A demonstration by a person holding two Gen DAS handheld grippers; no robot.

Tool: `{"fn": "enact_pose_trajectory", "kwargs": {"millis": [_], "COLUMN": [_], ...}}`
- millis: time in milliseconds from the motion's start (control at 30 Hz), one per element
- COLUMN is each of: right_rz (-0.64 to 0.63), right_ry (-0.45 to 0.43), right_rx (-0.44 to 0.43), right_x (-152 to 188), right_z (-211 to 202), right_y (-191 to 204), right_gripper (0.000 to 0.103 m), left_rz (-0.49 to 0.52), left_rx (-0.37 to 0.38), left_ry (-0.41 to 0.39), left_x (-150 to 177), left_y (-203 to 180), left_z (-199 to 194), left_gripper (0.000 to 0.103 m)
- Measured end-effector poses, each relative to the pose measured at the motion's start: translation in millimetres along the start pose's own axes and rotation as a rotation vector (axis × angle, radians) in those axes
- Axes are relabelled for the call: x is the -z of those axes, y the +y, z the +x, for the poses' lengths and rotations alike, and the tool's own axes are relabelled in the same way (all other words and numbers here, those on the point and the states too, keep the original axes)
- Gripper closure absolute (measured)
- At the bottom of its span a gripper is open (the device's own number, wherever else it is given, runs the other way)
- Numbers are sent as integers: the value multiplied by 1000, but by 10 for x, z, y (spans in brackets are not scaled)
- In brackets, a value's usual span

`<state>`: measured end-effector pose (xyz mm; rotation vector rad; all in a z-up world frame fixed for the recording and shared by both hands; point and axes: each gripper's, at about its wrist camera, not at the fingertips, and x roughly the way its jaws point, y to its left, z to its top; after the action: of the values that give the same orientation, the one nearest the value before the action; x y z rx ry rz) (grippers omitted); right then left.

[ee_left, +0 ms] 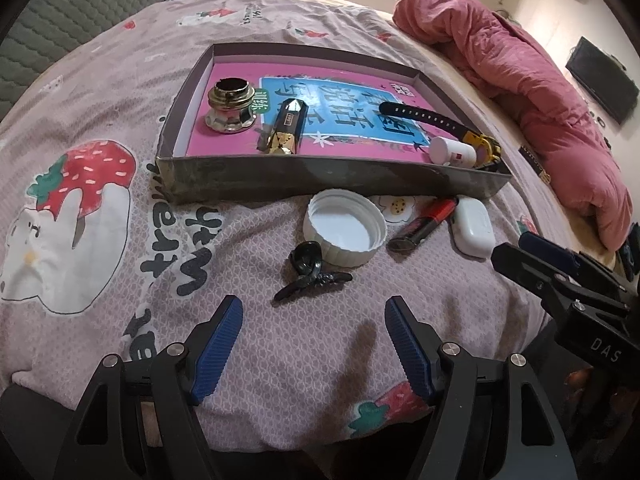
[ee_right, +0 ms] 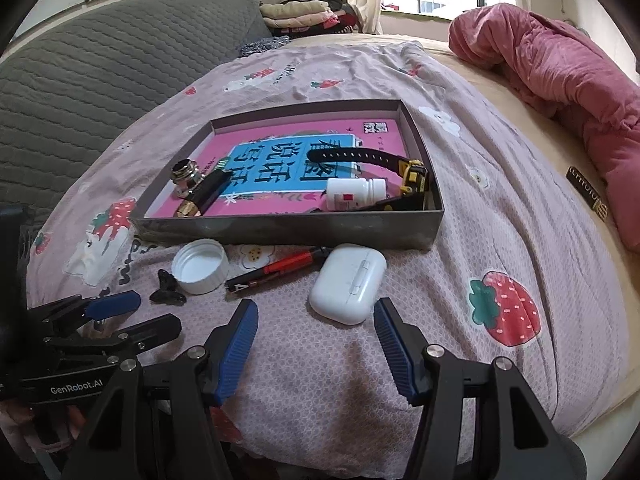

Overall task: Organize rigid objects
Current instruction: 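Move the left tool to the black key while the right tool approaches the white earbud case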

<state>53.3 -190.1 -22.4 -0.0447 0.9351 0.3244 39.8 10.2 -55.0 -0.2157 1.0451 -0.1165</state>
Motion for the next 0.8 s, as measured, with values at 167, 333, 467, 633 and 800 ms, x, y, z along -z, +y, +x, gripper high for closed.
{"fn": "enact_pose_trajectory", "kwargs": {"millis": [167,333,467,633,800], "right_rz": [14,19,23,31,29], "right_ry": [5,9,11,20,28], "right_rx": [0,1,2,8,12], "right_x": [-7,-11,-12,-14,-19], "right_z": [44,80,102,158,206], "right_y": [-37,-46,-65,-98,-106], "right_gripper": [43,43,43,43,43], "left_rz": [-13,-13,-18,2,13], "left_rx": [-5,-36,-54,-78,-103], "left_ry": [-9,-23,-32,-40,-38], "left_x": [-31,-70,-94,-103,-105], "left_y": [5,-33,-42,-57,-45], "left_z": [45,102,144,182,213], "left_gripper": [28,28,28,28,31]}}
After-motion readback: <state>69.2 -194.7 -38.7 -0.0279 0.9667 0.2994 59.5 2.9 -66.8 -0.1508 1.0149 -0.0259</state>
